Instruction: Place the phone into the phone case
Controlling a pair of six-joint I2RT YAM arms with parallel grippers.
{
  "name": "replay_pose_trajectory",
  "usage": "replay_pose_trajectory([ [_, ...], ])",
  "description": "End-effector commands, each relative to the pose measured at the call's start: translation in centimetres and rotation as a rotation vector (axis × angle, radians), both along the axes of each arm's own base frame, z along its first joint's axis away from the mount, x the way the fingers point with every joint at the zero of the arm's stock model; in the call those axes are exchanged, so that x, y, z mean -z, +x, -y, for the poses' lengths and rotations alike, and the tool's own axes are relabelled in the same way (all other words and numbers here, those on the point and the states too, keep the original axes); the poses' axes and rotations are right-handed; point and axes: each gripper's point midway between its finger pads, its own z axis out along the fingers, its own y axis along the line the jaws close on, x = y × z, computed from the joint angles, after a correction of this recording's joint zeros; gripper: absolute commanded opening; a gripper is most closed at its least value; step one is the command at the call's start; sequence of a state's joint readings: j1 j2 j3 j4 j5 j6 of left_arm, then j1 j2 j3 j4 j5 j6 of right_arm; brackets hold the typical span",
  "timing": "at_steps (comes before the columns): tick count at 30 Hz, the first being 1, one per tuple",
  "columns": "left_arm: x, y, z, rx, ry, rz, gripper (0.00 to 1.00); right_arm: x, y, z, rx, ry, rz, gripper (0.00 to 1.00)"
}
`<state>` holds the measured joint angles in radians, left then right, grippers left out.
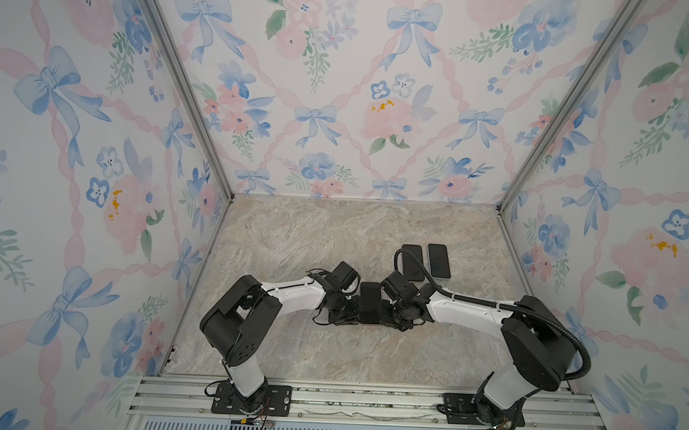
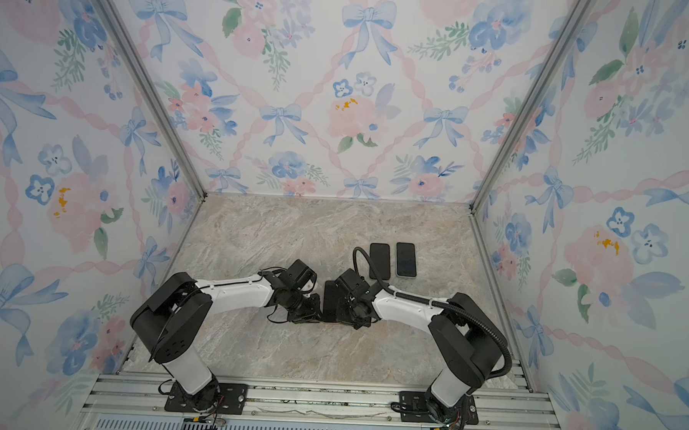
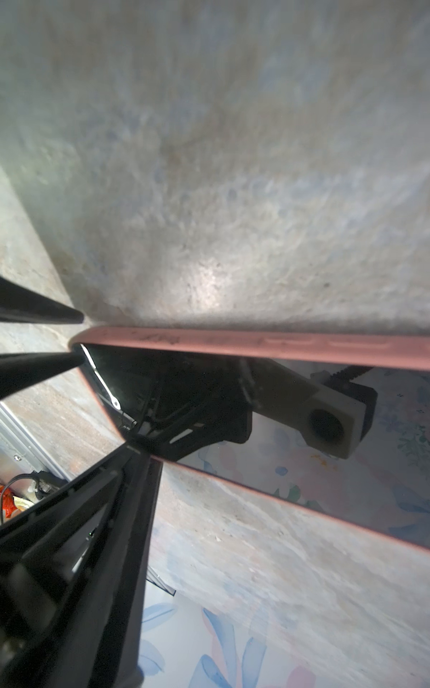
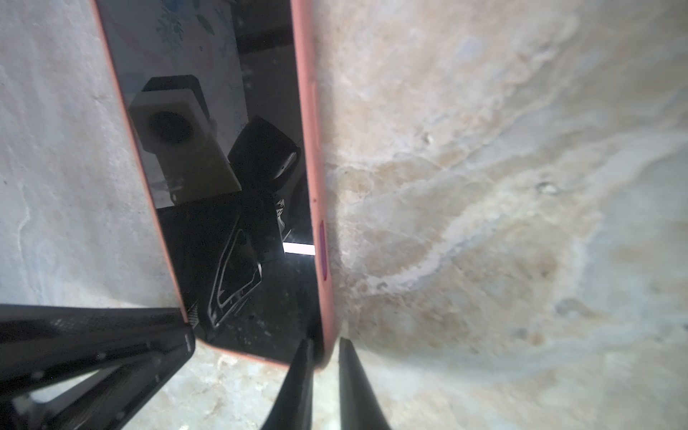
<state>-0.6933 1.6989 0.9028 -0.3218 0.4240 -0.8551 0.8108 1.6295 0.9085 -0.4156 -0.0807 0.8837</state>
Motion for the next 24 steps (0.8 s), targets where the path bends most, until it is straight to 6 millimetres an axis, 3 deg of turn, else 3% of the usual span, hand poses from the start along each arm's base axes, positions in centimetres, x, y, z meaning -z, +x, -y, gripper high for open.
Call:
replay_pose_trajectory([
  [1,-1.9,1.1,0.4,0.019,0.002,0.052,0.26,-2.2,1.2,1.2,0.004,-0.035,0.075,0.20],
  [8,-3.3,4.3,-0.1,0.014,0.015,0.120,0.38,-4.1,3.9,0.7,-0.013,-0.042,0.124,0.23],
  [13,-2.8,6.5,-0.3,0.021,0.028,0.134,0.39,-4.6,6.1,0.6,-0.016,-0.038,0.148,0.24],
  [24,-0.5,9.9,0.3,0.053,0.049,0.132,0.38,-1.9,9.8,-1.0,-0.047,-0.006,0.107,0.25],
])
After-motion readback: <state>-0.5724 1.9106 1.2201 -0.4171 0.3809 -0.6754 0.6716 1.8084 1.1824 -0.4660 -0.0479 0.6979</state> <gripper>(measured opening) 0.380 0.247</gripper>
